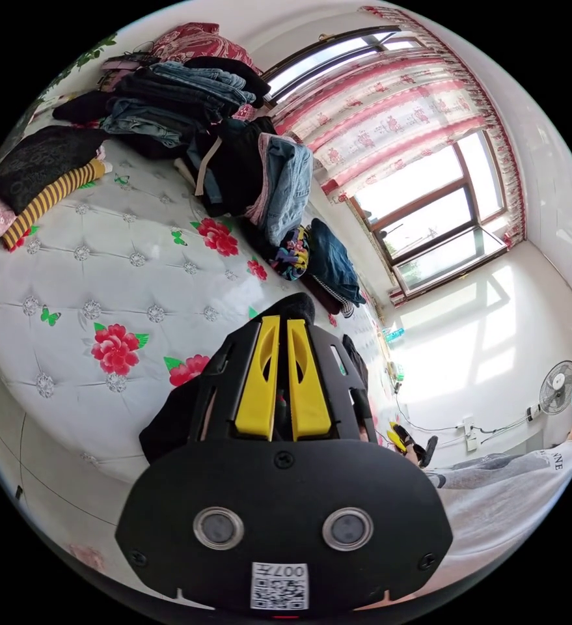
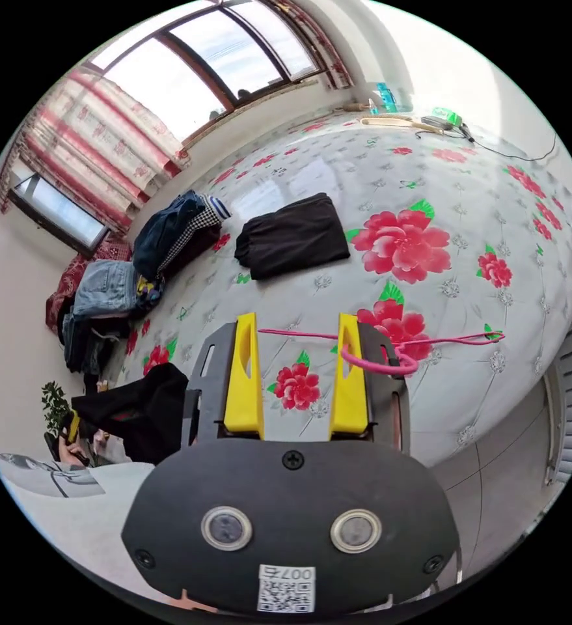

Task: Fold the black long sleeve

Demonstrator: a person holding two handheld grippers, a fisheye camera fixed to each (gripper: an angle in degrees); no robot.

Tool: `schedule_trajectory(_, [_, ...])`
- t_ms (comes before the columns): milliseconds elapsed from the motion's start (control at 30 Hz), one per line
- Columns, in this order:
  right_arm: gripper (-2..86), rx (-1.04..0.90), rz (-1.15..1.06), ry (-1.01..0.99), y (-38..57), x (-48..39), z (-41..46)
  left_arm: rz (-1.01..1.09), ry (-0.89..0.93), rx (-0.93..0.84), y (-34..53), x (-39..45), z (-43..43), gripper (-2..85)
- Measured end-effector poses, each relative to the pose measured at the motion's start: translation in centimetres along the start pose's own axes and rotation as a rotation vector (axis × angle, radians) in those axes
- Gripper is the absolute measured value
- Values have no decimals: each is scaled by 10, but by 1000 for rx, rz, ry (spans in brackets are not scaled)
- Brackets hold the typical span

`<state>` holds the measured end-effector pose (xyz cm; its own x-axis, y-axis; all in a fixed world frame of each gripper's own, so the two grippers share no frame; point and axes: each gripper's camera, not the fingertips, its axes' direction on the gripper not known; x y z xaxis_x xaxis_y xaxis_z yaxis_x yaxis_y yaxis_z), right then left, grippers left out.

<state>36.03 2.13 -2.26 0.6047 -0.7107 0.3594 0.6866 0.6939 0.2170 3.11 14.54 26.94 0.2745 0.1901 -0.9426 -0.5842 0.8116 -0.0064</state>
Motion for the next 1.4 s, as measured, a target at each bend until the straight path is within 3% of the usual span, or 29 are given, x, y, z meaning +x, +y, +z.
schedule_trajectory(100, [79, 79, 85, 32, -7, 23, -2, 3, 1, -16, -9, 13, -7, -9])
schedule_trajectory(267, [91, -137, 131, -62, -34, 69, 15, 36, -2, -44, -19, 29, -23, -8])
schedule_trajectory(433, [108, -77, 126, 45, -38, 88, -19, 40, 13, -52, -20, 41, -37, -8])
schedule_trajectory(600, [121, -327, -150, 571, -42, 69, -27, 59, 20, -65, -24, 56, -47, -8])
schedule_trajectory(667, [121, -329, -156, 660, -32, 72, -35, 64, 23, -66, -23, 60, -48, -8])
schedule_trajectory(733, [122, -246, -160, 565, -15, 64, -53, 62, 29, -65, -22, 63, -49, -8])
schedule_trajectory(800, [124, -102, -212, 231, 17, 36, -69, 57, 33, -60, -20, 67, -51, -8])
schedule_trajectory(867, [125, -81, -283, -7, 47, 6, -58, 55, 33, -60, -19, 70, -53, -8])
schedule_trajectory(1000, [133, -316, -503, -310, 135, -95, 29, 59, 28, -68, -20, 78, -56, -8])
schedule_trajectory(1133, [127, -468, -576, -392, 197, -151, 91, 74, 21, -79, -18, 84, -60, -8])
schedule_trajectory(1267, [56, -749, -567, -228, 241, -167, 164, 60, 39, -100, -16, 77, -62, -9])
schedule_trajectory(1400, [8, -629, -494, -346, 203, -165, 124, 76, 61, -58, -39, 77, -77, -8])
